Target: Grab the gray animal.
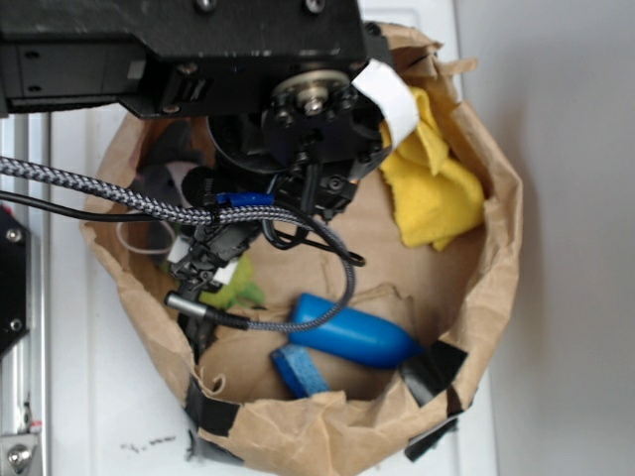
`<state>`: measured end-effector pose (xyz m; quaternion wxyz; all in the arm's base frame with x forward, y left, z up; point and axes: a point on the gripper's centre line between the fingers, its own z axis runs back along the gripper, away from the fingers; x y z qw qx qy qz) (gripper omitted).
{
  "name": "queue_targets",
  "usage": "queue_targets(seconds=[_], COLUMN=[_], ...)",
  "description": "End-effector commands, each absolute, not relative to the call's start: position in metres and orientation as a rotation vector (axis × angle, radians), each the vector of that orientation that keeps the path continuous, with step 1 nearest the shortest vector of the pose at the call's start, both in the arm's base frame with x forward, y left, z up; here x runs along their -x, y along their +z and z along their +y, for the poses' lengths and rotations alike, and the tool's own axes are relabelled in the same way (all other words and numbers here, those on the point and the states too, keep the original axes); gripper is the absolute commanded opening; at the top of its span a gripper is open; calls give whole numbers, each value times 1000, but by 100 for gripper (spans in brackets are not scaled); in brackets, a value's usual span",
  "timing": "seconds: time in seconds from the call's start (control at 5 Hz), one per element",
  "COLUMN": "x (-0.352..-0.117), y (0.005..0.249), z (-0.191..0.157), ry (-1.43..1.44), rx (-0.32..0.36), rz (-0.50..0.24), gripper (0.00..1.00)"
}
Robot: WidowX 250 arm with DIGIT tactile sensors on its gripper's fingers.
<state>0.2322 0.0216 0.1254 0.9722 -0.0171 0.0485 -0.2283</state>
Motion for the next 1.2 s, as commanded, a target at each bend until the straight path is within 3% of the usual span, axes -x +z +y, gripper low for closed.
queue_targets(seconds=[0.0, 0.6, 1.0], x=[-231, -188, -184], y=[100, 86, 87], z=[30, 41, 34], ry=[-426, -428, -450], rx=[-12, 20, 22], rz=[100, 159, 148], gripper=[100, 100, 100])
